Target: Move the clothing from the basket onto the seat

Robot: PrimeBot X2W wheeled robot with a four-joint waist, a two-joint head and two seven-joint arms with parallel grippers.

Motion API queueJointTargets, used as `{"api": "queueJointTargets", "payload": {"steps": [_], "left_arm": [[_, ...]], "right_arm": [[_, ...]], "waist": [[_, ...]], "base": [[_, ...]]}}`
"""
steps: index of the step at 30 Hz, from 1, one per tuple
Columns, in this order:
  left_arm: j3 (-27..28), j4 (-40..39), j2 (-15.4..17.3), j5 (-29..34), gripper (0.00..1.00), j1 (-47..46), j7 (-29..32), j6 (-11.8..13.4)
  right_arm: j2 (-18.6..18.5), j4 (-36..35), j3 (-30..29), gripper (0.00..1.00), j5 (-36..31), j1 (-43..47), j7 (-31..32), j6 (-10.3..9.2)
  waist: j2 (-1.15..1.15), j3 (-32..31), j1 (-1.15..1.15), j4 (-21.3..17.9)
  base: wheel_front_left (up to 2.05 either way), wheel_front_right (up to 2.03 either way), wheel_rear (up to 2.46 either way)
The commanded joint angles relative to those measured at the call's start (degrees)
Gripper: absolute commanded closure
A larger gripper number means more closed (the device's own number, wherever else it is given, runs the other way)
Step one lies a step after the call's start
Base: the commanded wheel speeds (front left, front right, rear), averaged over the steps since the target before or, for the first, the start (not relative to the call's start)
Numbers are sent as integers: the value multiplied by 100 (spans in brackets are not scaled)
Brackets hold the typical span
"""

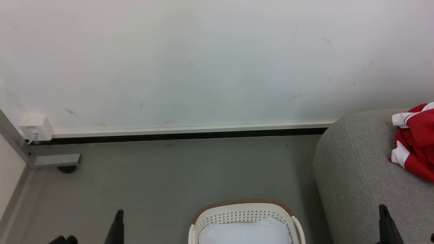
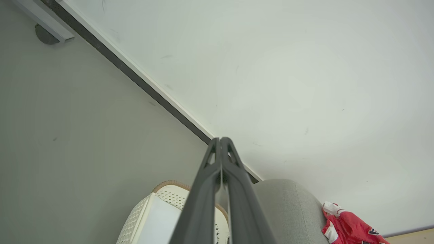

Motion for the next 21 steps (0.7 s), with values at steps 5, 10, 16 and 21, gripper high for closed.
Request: {"api": "queueJointTargets", "payload": {"steps": [5,10,16,21], "left_arm": [[75,-95,30,-489,100,-166,114,-36],[121,-112,32,-825,100,-208,203,-51],[175,-131,34,-1214,100,-252,307,-67],[212,-146,36,-1509,100,-289,386,-75]], "right_arm": [[-63,-100,-43,100,489,-196,116,-4],[-66,-115,-63,100,860,-248,205,-5],[-70,-131,-85,100,1278,-284,309,-5],[-72,-142,-103,100,1609,-331,388,-6]], "waist": [[0,13,0,0],[0,26,0,0],[0,41,0,0],[0,54,0,0]], "base": [[0,0,0],[0,0,0],[0,0,0],[0,0,0]]}}
